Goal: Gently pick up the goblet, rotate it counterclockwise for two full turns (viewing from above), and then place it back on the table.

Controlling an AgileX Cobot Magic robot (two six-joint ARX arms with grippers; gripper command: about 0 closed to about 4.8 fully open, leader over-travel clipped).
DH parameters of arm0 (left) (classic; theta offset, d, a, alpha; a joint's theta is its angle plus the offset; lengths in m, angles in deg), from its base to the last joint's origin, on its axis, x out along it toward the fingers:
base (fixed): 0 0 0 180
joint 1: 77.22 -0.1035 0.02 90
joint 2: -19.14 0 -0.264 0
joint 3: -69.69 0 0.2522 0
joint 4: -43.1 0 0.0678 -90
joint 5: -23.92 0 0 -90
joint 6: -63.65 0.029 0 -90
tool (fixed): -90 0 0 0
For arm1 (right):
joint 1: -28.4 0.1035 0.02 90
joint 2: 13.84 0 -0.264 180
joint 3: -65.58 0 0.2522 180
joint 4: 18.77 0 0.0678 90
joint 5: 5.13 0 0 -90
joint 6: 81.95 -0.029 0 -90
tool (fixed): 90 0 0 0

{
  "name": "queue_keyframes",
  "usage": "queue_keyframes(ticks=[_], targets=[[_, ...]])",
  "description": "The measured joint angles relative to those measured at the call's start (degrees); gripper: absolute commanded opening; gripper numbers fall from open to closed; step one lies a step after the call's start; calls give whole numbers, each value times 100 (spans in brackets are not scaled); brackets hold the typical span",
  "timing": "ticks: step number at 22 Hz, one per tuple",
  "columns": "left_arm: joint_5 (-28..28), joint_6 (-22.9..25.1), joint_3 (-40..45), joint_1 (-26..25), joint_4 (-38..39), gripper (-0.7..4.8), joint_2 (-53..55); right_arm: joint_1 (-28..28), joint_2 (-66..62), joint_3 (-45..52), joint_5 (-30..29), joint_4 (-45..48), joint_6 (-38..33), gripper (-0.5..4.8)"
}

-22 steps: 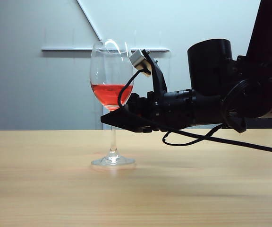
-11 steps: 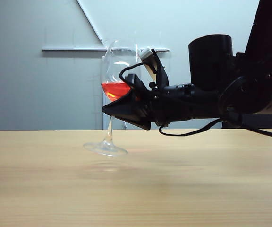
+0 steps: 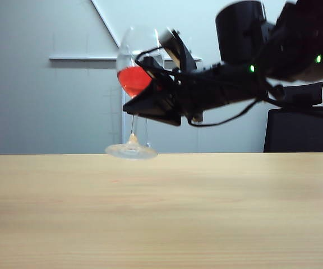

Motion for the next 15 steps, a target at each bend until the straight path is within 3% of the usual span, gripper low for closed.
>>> queue_keyframes(ticks=[11,15], targets=[[0,0,0,0,0,-5,-26,551,708,-256,1106,-2710,1915,-7],[0,0,0,0,0,-5,-26,820,785,-256,1593,-2815,2673,-7]])
